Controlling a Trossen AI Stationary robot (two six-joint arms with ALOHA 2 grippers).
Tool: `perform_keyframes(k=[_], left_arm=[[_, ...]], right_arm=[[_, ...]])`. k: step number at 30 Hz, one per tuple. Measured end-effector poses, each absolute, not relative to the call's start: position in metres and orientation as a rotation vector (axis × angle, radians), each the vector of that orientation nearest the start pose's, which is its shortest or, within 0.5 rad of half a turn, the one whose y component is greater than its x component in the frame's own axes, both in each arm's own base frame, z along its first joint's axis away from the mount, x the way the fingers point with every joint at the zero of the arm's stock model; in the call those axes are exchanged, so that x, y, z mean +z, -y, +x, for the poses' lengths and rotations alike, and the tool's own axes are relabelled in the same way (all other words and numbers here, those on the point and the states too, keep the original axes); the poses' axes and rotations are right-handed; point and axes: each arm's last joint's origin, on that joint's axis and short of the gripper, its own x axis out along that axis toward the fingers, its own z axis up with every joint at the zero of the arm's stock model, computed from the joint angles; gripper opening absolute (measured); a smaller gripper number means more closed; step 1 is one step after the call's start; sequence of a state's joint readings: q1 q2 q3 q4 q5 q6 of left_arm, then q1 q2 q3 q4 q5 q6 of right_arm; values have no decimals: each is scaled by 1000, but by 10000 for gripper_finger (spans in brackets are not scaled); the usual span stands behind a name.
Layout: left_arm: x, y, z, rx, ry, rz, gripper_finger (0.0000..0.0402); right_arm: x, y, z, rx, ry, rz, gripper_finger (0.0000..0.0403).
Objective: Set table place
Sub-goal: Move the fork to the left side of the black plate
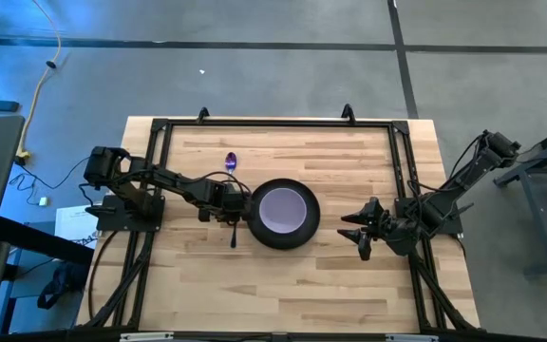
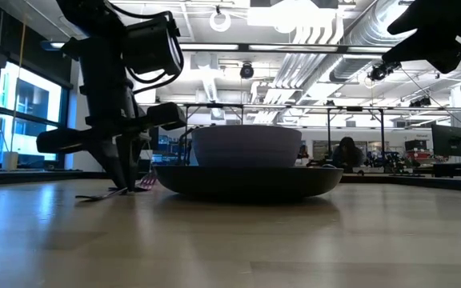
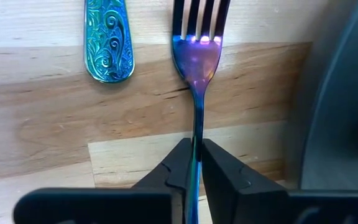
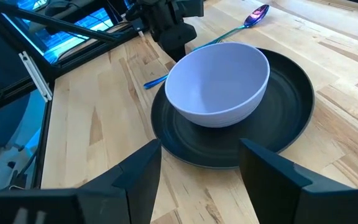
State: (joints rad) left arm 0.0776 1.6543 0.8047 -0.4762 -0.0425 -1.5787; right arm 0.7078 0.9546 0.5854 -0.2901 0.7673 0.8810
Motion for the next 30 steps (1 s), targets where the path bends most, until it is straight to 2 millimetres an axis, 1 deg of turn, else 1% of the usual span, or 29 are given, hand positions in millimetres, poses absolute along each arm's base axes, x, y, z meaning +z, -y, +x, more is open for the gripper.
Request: perform_keyframes(k=[4, 15, 30], left_arm=[[128, -22, 272, 1113, -946, -1342, 37], [129, -22, 272, 1103, -947, -1337, 77], [128, -22, 270, 1097, -981, -1325, 79]], right_arm=[[232, -107, 156, -260, -417, 420, 204], [232, -107, 156, -260, -417, 420, 204], [232, -107, 156, -256, -417, 420, 204]])
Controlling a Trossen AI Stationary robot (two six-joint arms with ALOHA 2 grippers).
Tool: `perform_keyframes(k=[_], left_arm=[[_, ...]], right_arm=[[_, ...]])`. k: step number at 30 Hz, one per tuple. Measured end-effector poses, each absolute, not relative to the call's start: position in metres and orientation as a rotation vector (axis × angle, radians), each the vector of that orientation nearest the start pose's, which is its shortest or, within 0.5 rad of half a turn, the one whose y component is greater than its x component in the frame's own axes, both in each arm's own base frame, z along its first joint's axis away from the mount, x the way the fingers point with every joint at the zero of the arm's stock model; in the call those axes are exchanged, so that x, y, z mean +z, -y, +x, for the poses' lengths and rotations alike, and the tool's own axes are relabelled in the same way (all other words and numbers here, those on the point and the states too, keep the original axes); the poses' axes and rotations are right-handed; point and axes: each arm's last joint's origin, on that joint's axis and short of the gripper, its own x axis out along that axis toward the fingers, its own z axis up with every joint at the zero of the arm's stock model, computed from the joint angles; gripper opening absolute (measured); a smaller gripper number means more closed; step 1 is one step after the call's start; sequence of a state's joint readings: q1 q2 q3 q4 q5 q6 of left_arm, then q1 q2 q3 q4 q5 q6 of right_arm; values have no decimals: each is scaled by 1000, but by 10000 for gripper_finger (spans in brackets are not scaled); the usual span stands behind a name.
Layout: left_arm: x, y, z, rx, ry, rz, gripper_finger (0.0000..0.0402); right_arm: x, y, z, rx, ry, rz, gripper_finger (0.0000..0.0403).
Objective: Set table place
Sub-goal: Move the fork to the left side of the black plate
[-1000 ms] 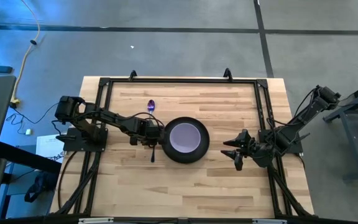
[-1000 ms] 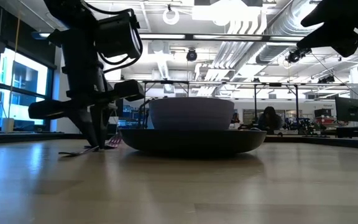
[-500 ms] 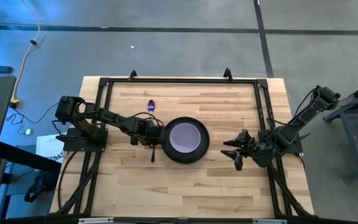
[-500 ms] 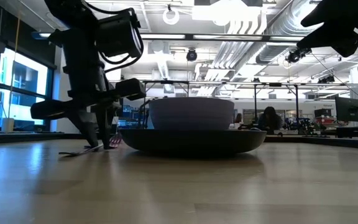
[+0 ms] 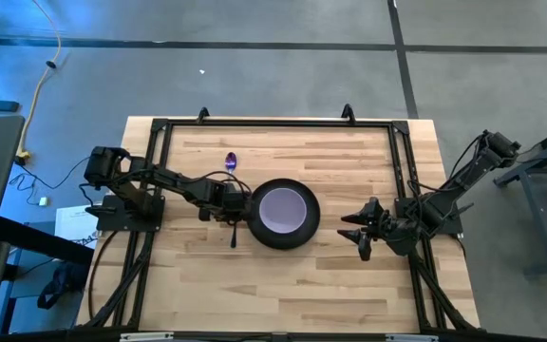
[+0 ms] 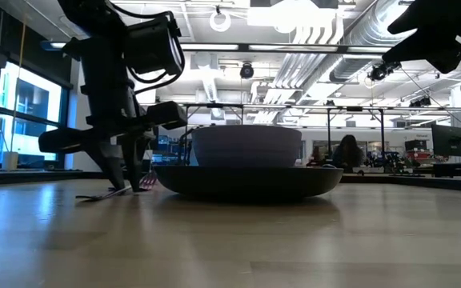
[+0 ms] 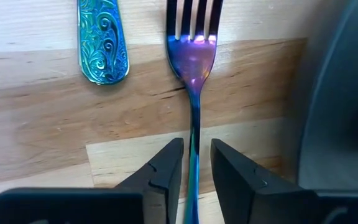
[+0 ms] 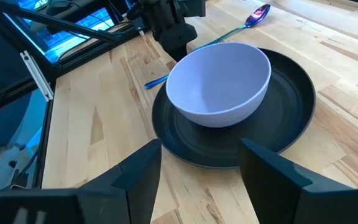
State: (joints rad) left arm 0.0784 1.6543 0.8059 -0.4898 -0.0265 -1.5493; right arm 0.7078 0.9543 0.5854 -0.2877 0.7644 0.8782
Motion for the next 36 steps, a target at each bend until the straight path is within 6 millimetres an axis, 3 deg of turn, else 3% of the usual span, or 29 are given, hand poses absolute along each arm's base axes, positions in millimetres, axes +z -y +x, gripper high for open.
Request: perform_keyframes(k=[36], left_arm=[[140, -22, 270, 1040, -938, -1346, 79]], right_arm=[[233, -108, 156, -242, -414, 417, 204]])
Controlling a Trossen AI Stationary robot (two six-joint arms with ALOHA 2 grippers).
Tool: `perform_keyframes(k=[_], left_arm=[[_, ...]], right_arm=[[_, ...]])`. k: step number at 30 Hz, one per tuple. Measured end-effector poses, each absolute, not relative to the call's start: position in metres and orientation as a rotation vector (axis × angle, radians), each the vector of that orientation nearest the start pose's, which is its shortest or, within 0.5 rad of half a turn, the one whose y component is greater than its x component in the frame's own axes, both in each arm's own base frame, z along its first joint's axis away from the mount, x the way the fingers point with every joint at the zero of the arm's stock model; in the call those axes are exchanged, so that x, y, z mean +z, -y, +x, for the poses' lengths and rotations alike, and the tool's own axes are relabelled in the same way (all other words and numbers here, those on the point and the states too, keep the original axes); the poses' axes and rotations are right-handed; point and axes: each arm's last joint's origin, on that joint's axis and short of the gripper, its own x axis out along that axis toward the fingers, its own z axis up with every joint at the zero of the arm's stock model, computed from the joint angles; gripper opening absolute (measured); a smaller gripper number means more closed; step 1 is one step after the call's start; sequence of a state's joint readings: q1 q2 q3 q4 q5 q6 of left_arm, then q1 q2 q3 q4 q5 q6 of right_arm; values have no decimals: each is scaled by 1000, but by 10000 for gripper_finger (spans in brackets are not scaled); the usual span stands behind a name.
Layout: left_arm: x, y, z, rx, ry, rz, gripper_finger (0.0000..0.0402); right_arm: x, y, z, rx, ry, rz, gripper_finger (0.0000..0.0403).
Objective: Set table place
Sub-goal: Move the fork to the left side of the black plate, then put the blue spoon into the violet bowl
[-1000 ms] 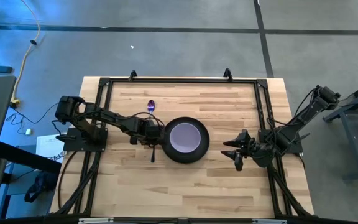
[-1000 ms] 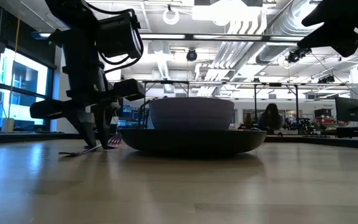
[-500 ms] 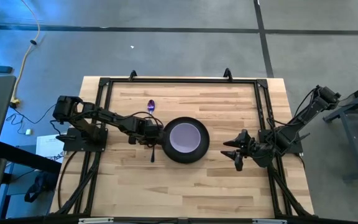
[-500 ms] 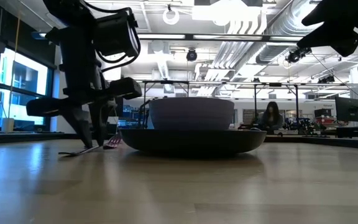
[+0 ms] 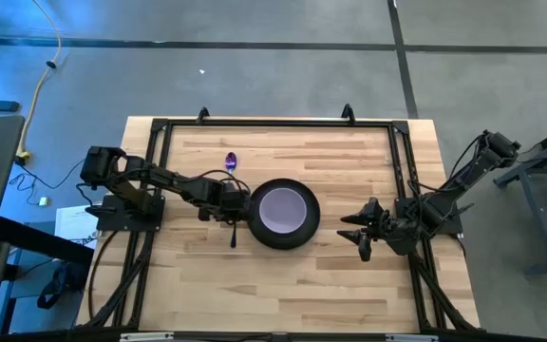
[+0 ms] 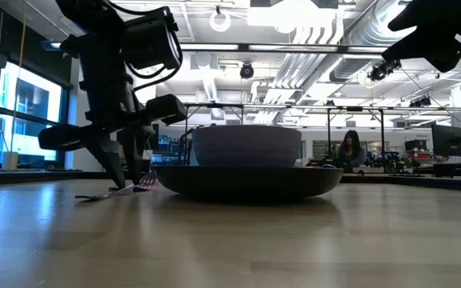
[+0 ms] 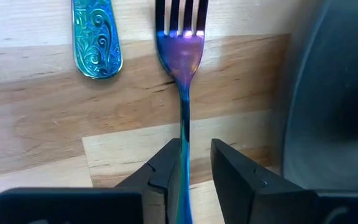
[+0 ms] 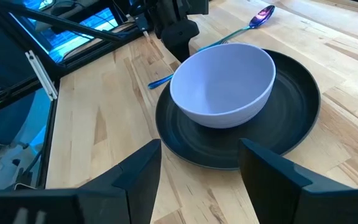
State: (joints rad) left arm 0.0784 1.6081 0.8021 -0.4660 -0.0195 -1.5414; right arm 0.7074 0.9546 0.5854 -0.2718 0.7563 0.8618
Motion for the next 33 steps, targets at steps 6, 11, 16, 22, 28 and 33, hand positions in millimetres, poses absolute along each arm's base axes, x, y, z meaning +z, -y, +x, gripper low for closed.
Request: perform_keyframes(k=[6, 11, 16, 22, 28, 33], left_arm=[[140, -22, 270, 1041, -933, -1344, 79], [141, -22, 271, 1040, -930, -1344, 79], [140, -22, 270, 1045, -934, -1342, 79], [141, -22, 270, 1051, -929, -1336, 79], [141, -22, 270, 1051, -930, -1336, 79], [141, -22, 270, 1050, -930, -1337, 79]], right_arm=[[233, -108, 156, -241, -414, 418, 204], [233, -108, 156, -241, -414, 418, 204], [233, -108, 156, -241, -414, 418, 204], [233, -108, 156, -241, -413, 418, 204], [233, -108, 156, -242, -413, 418, 204], [233, -108, 156, -242, -413, 418, 204]])
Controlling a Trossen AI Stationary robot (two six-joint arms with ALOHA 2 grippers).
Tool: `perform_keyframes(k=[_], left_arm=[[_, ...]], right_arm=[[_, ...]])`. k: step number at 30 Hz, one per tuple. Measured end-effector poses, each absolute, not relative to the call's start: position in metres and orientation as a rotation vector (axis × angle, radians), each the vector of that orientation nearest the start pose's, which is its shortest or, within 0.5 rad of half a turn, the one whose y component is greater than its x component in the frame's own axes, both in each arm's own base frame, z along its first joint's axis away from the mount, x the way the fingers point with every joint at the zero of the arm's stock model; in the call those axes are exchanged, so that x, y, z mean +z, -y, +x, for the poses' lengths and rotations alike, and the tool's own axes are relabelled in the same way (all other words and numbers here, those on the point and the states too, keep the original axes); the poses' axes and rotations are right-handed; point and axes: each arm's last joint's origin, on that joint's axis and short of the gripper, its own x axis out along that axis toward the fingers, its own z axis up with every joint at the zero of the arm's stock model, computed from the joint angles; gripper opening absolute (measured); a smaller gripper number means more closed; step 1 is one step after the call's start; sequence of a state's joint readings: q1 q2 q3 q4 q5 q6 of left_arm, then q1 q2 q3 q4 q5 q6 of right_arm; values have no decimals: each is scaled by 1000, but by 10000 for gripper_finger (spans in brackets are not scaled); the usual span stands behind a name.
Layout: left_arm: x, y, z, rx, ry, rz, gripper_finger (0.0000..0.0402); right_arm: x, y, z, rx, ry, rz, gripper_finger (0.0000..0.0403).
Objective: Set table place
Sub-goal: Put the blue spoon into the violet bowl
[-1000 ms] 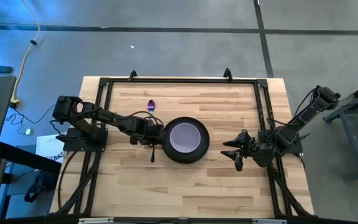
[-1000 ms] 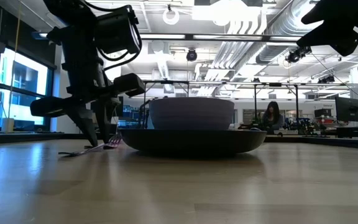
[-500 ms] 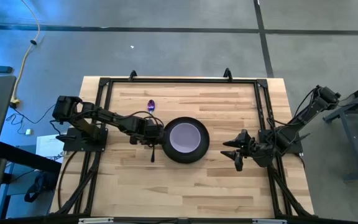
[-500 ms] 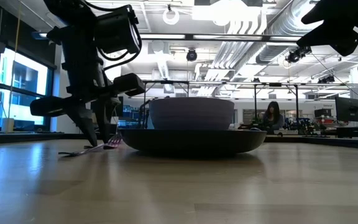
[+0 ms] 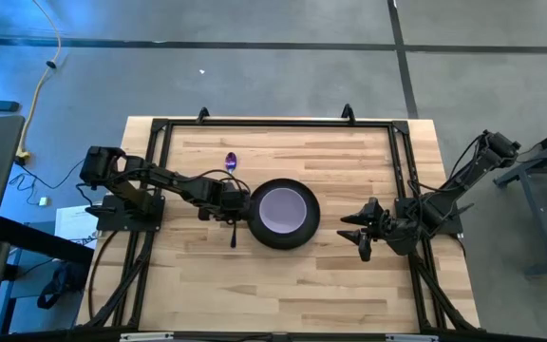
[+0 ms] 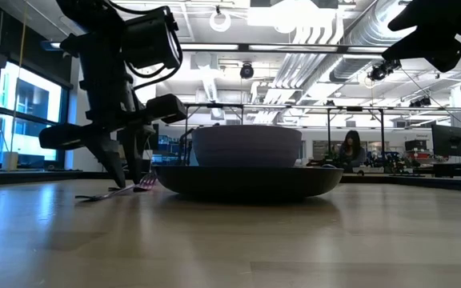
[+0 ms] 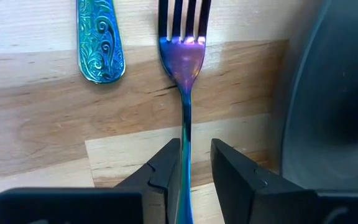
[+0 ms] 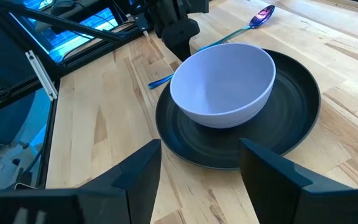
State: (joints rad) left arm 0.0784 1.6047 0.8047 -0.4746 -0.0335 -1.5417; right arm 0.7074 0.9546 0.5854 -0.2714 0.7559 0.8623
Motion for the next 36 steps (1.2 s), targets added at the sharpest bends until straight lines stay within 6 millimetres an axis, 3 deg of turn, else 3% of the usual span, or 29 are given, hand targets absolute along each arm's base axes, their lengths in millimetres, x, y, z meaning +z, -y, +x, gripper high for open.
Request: perform_keyframes(k=[7, 12, 36], left_arm=[[141, -22, 270, 1039, -948, -1350, 79], [153, -22, 267, 1043, -935, -1327, 79], [301, -31, 243, 1131, -750, -901, 79]], right_arm=[[233, -108, 156, -240, -414, 411, 204], [233, -108, 156, -240, -414, 411, 204], [234, -109, 157, -204, -432, 400, 204]])
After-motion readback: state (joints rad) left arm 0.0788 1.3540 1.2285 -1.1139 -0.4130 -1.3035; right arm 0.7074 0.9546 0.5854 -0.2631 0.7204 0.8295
